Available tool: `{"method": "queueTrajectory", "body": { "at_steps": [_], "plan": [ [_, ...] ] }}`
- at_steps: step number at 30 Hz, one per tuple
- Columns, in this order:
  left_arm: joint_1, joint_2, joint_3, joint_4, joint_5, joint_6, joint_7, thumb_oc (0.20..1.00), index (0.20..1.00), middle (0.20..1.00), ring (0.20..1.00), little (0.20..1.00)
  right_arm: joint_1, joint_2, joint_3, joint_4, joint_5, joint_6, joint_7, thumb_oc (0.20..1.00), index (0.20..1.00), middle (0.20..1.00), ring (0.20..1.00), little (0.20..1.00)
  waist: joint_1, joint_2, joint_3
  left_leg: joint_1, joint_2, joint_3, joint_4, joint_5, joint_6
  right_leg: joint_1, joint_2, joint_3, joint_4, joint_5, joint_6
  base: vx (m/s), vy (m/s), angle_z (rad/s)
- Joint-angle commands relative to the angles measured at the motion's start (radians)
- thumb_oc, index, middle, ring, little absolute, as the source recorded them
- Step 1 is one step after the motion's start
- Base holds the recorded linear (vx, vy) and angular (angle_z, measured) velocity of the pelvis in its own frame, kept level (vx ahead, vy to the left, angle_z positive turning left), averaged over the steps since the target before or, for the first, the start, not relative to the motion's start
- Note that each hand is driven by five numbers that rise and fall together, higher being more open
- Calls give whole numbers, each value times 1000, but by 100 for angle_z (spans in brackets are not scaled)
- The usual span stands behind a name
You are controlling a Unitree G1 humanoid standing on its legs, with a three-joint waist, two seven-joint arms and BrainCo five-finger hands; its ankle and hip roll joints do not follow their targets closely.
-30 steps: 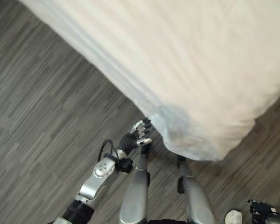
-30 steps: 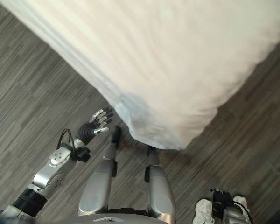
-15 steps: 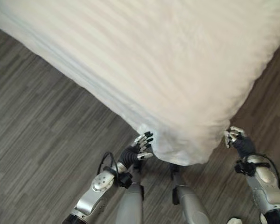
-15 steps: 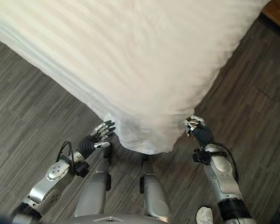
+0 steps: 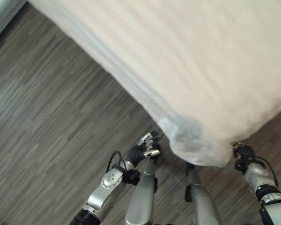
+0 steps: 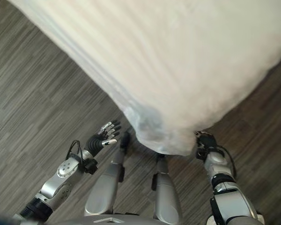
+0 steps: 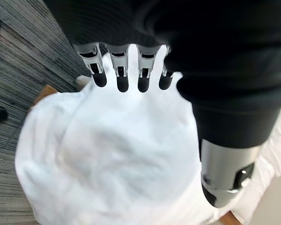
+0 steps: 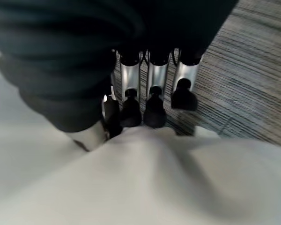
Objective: Making the bed.
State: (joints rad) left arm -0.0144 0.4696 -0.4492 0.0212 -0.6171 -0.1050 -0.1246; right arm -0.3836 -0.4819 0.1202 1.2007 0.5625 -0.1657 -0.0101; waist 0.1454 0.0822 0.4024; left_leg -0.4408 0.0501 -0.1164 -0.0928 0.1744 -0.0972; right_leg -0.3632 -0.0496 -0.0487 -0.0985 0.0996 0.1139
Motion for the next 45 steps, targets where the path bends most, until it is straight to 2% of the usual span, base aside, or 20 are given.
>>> {"method": "queueTrajectory", "body": {
  "at_steps": [1, 6, 9, 11, 15, 16, 18, 19, 20, 22, 24, 25, 27, 29, 32, 35, 37, 42, 44, 45],
  "plan": [
    [-44, 14, 24, -51, -6, -30, -18, 1000, 1000, 1000, 1000, 1000, 133, 19, 17, 8, -101, 57, 14, 200, 200, 200, 200, 200, -19, -70, -12, 94, -52, -9, 6, -63, 44, -27, -31, -4, 11, 77, 22, 31, 4, 11],
    [-46, 13, 41, -57, 6, -30, -20, 1000, 1000, 1000, 1000, 1000, 280, 48, -61, 52, -113, 70, 5, 200, 200, 200, 200, 200, -59, -88, -34, 119, -51, -2, 6, -77, 45, -8, -30, 4, 11, 67, 21, 39, 16, 4],
    [-48, 11, 57, -54, 9, -33, -16, 1000, 1000, 1000, 1000, 1000, 359, 56, -119, -4, -90, 59, -11, 200, 200, 200, 200, 200, -91, -110, -60, 144, -51, 12, 6, -88, 45, 10, -27, 14, 11, 63, 23, 61, 32, -5],
    [-42, 8, 78, -43, 16, -36, -3, 1000, 1000, 1000, 1000, 1000, 411, 51, -210, -121, -59, 17, -70, 200, 200, 200, 200, 200, -121, -128, -103, 189, -50, 26, 6, -104, 46, 46, -23, 25, 11, 54, 24, 121, 41, -20],
    [-28, 3, 101, -21, 17, -40, 23, 1000, 1000, 1000, 1000, 1000, 466, 52, -311, -282, -55, -22, -160, 200, 200, 200, 200, 200, -142, -140, -158, 252, -44, 41, 6, -125, 47, 106, -22, 27, 11, 38, 25, 110, 25, -26],
    [-15, -2, 129, -16, 18, -40, 38, 1000, 1000, 1000, 1000, 1000, 516, 50, -368, -432, -103, -35, -211, 200, 200, 200, 200, 200, -152, -144, -196, 300, -41, 47, 6, -137, 50, 148, -23, 28, 11, 29, 26, 196, 56, -8],
    [-4, 2, 150, -20, 25, -41, 41, 1000, 1000, 1000, 1000, 1000, 549, 51, -396, -532, -157, -29, -240, 200, 200, 200, 200, 200, -156, -142, -213, 329, -40, 49, 6, -146, 53, 175, -24, 29, 11, 22, 27, 132, 54, 0],
    [0, -5, 175, -10, 30, -48, 46, 1000, 1000, 1000, 1000, 1000, 565, 50, -436, -669, -214, -41, -265, 200, 200, 200, 200, 200, -172, -137, -252, 368, -39, 51, 6, -157, 57, 208, -25, 37, 11, 15, 27, 65, 64, -13],
    [0, -12, 181, -9, 32, -49, 47, 1000, 1000, 1000, 1000, 1000, 568, 64, -443, -772, -233, -45, -270, 200, 200, 200, 200, 200, -178, -136, -266, 385, -41, 54, 6, -153, 59, 223, -29, 39, 11, 20, 26, 98, 80, -16],
    [2, -21, 181, -3, 33, -48, 47, 1000, 1000, 1000, 1000, 1000, 569, 84, -444, -826, -227, -53, -260, 200, 200, 200, 200, 200, -181, -133, -279, 405, -43, 54, 6, -160, 61, 245, -32, 38, 11, 15, 26, 37, 36, -10],
    [1, -35, 179, -3, 40, -46, 47, 1000, 1000, 1000, 1000, 1000, 562, 104, -406, -915, -194, -67, -198, 209, 209, 209, 209, 209, -184, -130, -306, 430, -45, 52, 6, -166, 65, 274, -34, 38, 11, 9, 25, 19, 31, -4],
    [-6, -55, 165, 1, 41, -40, 40, 1000, 1000, 1000, 1000, 1000, 530, 118, -317, -1001, -173, -73, -132, 1000, 1000, 1000, 1000, 1000, -176, -127, -330, 450, -49, 49, 6, -169, 69, 297, -35, 35, 14, 1, 25, 24, 24, 7],
    [-4, -77, 157, 14, 46, -35, 42, 1000, 1000, 1000, 1000, 1000, 518, 147, -236, -1044, -166, -61, -96, 1000, 1000, 1000, 1000, 1000, -165, -124, -348, 469, -51, 46, 6, -171, 73, 318, -39, 29, 18, -7, 25, 4, 11, 4],
    [2, -81, 155, 14, 50, -32, 40, 1000, 1000, 1000, 1000, 1000, 531, 158, -217, -1065, -171, -56, -90, 1000, 1000, 1000, 1000, 1000, -162, -124, -355, 478, -52, 43, 6, -174, 74, 329, -41, 25, 16, -8, 25, 0, 0, 0],
    [15, -100, 146, 22, 74, -18, 56, 1000, 1000, 1000, 1000, 1000, 551, 186, -122, -1109, -149, -30, -32, 1000, 1000, 1000, 1000, 1000, -152, -123, -368, 498, -54, 32, 6, -177, 79, 353, -44, 15, 28, -19, 23, 10, 3, 11],
    [34, -105, 149, 28, 82, -17, 46, 1000, 1000, 1000, 1000, 1000, 577, 147, -57, -1168, -251, -8, 5, 1000, 1000, 1000, 1000, 1000, -144, -124, -370, 522, -55, 30, 6, -184, 87, 365, -48, 10, 51, -29, 25, 1, 26, 13],
    [55, -112, 170, 39, 86, -21, 46, 1000, 1000, 1000, 1000, 1000, 597, 150, -52, -1162, -264, 0, 9, 1000, 1000, 1000, 1000, 1000, -146, -121, -360, 549, -54, 47, 6, -192, 98, 363, -51, 26, 85, -29, 32, -24, 62, -1],
    [98, -108, 192, 29, 96, -12, 42, 1000, 1000, 1000, 1000, 1000, 665, 170, -107, -1165, -225, 6, -1, 1000, 1000, 1000, 1000, 1000, -162, -124, -347, 571, -57, 101, 6, -208, 101, 367, -53, 62, 54, 3, 58, -46, 61, -35],
    [94, -94, 195, 27, 108, -16, 42, 1000, 1000, 1000, 1000, 1000, 657, 170, -123, -1180, -223, 5, -13, 1000, 1000, 1000, 1000, 1000, -176, -130, -318, 546, -59, 154, 6, -201, 103, 293, -48, 102, 68, 80, 93, -285, 9, -47],
    [77, -88, 188, 34, 112, -20, 44, 1000, 1000, 1000, 1000, 1000, 645, 166, -121, -1171, -226, 3, -18, 1000, 1000, 1000, 1000, 1000, -181, -128, -300, 524, -55, 169, 6, -188, 105, 260, -44, 113, 89, 86, 104, -414, 16, -77]
  ]
}}
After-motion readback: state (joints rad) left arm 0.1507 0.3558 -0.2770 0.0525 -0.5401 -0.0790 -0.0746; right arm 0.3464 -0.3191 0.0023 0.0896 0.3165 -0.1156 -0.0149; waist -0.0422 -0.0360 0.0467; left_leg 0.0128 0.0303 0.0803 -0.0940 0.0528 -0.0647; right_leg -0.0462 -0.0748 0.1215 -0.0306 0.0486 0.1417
